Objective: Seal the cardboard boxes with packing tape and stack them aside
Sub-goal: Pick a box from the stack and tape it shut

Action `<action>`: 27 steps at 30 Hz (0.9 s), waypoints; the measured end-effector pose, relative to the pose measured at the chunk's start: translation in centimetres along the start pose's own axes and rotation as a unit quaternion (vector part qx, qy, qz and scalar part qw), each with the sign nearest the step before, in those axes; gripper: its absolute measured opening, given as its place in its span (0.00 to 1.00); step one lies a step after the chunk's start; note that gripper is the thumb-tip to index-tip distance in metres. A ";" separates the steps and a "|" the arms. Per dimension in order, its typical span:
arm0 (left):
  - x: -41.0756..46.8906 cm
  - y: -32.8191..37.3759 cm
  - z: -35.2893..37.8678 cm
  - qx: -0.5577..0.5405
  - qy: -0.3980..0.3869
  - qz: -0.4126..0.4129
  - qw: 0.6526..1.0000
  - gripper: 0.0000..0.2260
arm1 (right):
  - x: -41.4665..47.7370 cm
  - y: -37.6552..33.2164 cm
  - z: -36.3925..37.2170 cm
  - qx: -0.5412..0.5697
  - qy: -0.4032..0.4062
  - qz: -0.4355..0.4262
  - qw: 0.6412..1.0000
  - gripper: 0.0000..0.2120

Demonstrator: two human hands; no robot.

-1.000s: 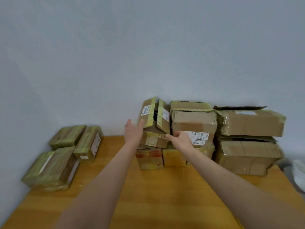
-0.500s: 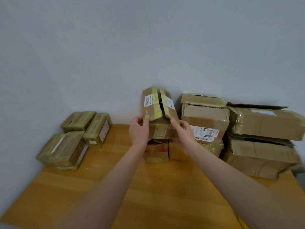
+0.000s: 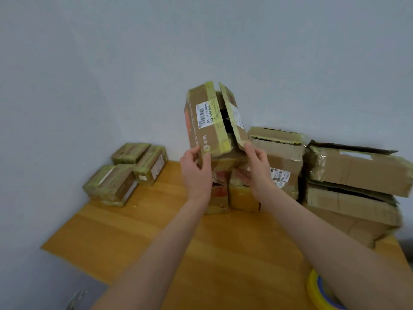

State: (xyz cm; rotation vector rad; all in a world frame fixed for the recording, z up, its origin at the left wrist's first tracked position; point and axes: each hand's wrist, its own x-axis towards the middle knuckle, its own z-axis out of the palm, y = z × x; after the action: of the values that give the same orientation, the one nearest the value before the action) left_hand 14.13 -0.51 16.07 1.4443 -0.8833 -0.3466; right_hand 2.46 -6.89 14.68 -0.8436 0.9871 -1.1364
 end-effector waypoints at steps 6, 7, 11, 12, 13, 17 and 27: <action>-5.1 -3.8 -0.8 0.006 -0.021 -0.164 0.986 0.06 | 0.0 3.1 -2.1 -0.063 -0.017 0.096 0.993 0.23; -5.4 -4.3 -1.1 0.012 -0.036 -0.188 0.981 0.06 | 0.2 3.5 -2.3 -0.059 -0.016 0.102 0.993 0.25; -2.2 -5.2 -2.6 0.100 -0.032 -0.165 0.981 0.10 | 1.2 4.6 -2.2 -0.019 0.026 0.118 0.993 0.36; -0.6 -5.0 -3.1 0.122 -0.023 -0.143 0.982 0.13 | 1.2 4.6 -2.1 -0.019 0.034 0.123 0.992 0.36; 0.9 -4.7 -3.5 0.146 -0.017 -0.122 0.982 0.18 | 1.2 4.7 -2.0 -0.021 0.038 0.129 0.991 0.34; 6.3 -4.5 -4.8 0.248 -0.057 -0.091 0.963 0.33 | 0.7 5.0 -1.7 -0.005 0.043 0.159 0.986 0.20; 9.2 -6.4 -3.7 0.265 -0.148 -0.082 0.949 0.27 | -0.2 5.1 -2.9 -0.056 0.039 0.186 0.980 0.22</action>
State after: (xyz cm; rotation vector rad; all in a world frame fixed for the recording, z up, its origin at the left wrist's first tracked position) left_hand 24.63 -5.16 13.31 2.0067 -1.1589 -0.4825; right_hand 1.39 -5.73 9.05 -0.6715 1.2253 -0.8032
